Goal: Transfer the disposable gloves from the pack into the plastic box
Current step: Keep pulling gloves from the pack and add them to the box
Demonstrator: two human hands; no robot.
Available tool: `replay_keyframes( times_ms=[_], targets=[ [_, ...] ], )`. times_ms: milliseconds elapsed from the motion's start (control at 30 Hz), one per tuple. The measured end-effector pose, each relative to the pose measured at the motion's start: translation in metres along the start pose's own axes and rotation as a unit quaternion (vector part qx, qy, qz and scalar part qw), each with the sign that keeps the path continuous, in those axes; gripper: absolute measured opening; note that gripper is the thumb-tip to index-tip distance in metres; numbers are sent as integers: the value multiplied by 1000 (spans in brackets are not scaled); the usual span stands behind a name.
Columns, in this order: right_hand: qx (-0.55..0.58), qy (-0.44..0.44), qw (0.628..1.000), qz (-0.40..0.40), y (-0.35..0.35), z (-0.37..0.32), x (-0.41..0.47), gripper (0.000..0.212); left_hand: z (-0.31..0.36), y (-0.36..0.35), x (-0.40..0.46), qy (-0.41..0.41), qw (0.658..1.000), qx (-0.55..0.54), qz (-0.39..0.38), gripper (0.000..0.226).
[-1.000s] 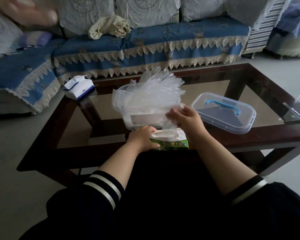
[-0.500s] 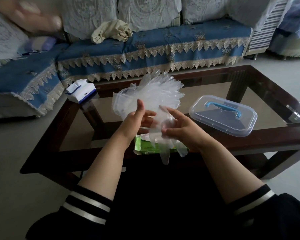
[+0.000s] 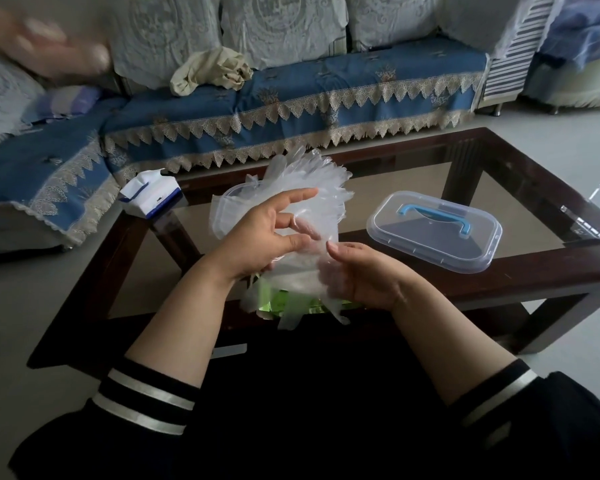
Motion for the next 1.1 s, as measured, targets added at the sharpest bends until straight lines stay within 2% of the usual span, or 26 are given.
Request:
replay_keyframes(
  times_ms=[200,300,400,500,600,667,700,767,834,967,1100],
  targets=[
    [34,98,989,102,16,-7,0,50,3,18,-3,8,999,39,-19,45],
    [6,159,971,176,14,-13,-2,29,6,21,0,19,997,68,-39,42],
    [-21,159,957,243,12,-13,-3,17,12,19,6,33,996,54,-56,27],
    [-88,145,952,255,8,-13,-2,22,18,13,17,28,993,85,-72,26],
    [-97,150,945,274,9,-14,-2,46,17,8,31,21,992,96,-75,32],
    [-71,149,933,321,14,-16,-3,66,17,13,41,4,998,56,-23,35],
    [-56,147,923,352,17,-17,-3,70,17,17,46,-4,1000,25,16,36],
    [-34,141,900,412,21,-20,-6,65,16,28,56,-15,994,-32,103,36],
    [-28,138,887,440,25,-22,-7,58,10,39,69,-22,981,-38,189,39],
    [-51,111,886,448,26,-20,-4,50,-10,50,85,-5,950,-12,313,45],
    [-117,90,888,436,23,-17,0,37,-33,55,90,51,928,122,350,57]
  ],
)
Point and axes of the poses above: each hand's wrist, its own x-axis towards the middle knuckle, its own y-axis out of the back of the hand, z = x × y, the point moved 1 cm from there along x, towards the middle knuckle, and after that the axes turned 12 degrees about -x, right-handed, at the moved point
